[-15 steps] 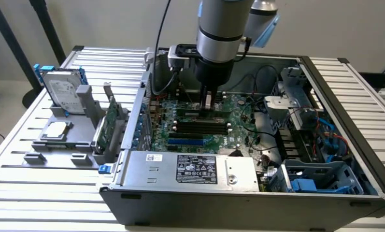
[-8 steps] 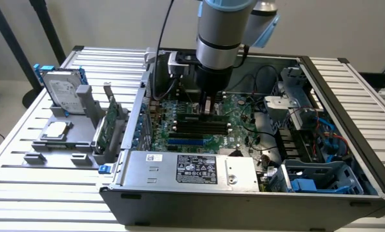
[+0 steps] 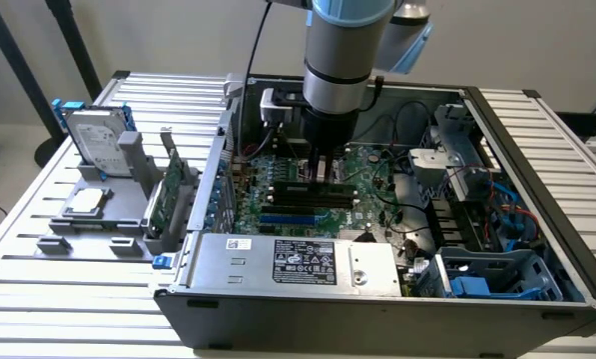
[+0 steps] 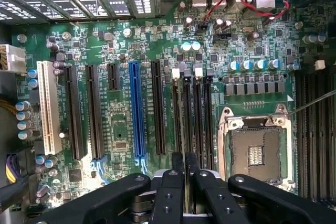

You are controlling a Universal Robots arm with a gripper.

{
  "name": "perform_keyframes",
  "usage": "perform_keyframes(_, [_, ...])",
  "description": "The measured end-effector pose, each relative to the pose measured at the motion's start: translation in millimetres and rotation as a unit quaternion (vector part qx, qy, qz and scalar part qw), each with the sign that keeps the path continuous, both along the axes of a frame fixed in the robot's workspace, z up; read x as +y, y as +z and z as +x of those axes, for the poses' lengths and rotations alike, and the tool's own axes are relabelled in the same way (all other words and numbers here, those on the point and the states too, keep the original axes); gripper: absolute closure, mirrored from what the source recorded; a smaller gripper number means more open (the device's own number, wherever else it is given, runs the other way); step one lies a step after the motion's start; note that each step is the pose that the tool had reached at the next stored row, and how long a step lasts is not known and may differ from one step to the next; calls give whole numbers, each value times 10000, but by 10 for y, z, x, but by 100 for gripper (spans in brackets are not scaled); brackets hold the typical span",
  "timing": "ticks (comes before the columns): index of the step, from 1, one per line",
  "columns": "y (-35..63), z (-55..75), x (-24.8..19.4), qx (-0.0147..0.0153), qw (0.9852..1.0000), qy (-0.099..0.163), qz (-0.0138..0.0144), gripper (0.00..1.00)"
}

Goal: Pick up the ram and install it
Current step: 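Insert the ram into the slot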

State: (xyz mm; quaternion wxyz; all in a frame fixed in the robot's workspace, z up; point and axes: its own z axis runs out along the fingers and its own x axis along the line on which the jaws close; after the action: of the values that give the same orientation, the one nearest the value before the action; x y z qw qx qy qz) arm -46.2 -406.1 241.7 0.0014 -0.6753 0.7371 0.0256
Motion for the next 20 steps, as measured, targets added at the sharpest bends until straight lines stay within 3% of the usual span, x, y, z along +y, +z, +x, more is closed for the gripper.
perform_keyframes(7, [-14, -1, 7, 0, 10000, -9, -31, 86])
perform_keyframes(20, [-82, 0, 39, 0, 10000, -12, -44, 86])
